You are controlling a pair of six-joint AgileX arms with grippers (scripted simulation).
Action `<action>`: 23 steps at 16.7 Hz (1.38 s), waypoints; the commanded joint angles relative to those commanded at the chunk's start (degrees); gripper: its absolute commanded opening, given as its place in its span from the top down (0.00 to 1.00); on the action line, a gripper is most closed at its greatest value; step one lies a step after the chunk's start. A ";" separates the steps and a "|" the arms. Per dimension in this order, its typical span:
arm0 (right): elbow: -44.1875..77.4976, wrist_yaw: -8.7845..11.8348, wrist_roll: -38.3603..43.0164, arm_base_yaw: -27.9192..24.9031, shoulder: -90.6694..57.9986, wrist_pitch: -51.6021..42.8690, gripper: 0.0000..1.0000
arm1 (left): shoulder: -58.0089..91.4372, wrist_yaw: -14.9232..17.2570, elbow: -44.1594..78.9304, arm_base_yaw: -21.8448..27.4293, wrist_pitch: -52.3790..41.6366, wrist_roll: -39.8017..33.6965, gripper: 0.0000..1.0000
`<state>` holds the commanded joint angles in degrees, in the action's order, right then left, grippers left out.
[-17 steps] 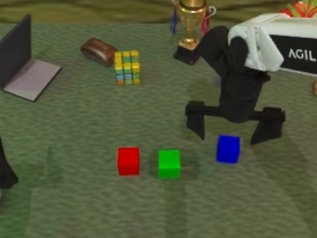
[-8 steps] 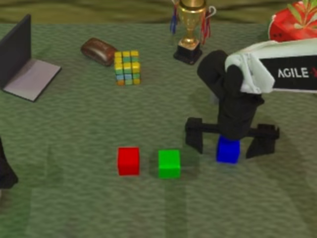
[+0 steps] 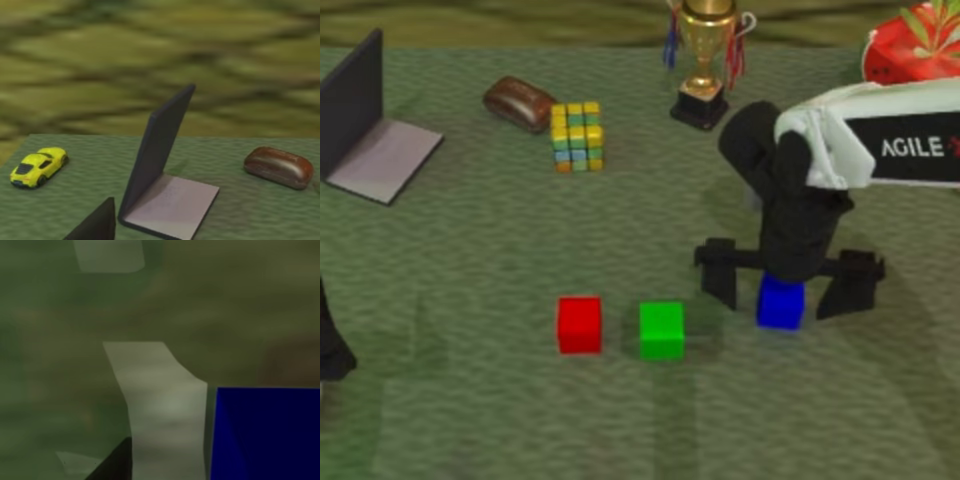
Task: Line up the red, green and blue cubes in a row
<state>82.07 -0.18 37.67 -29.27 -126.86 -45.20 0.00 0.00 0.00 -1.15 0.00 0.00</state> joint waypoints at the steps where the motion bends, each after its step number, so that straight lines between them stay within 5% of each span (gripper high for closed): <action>1: 0.00 0.00 0.00 0.00 0.00 0.00 0.53 | 0.00 0.00 0.00 0.00 0.00 0.00 0.00; 7: 0.00 0.00 0.00 0.00 0.00 0.00 0.98 | 0.00 0.00 0.00 0.00 0.00 0.00 0.00; 15: 0.00 0.00 0.00 0.00 0.00 0.00 1.00 | 0.00 0.00 0.00 0.00 0.00 0.00 0.00; 23: 6.30 -0.64 -0.83 -0.57 6.09 -11.86 1.00 | 0.00 0.00 0.00 0.00 0.00 0.00 0.00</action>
<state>88.37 -0.82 36.84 -29.84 -120.77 -57.06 0.00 0.00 0.00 -1.15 0.00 0.00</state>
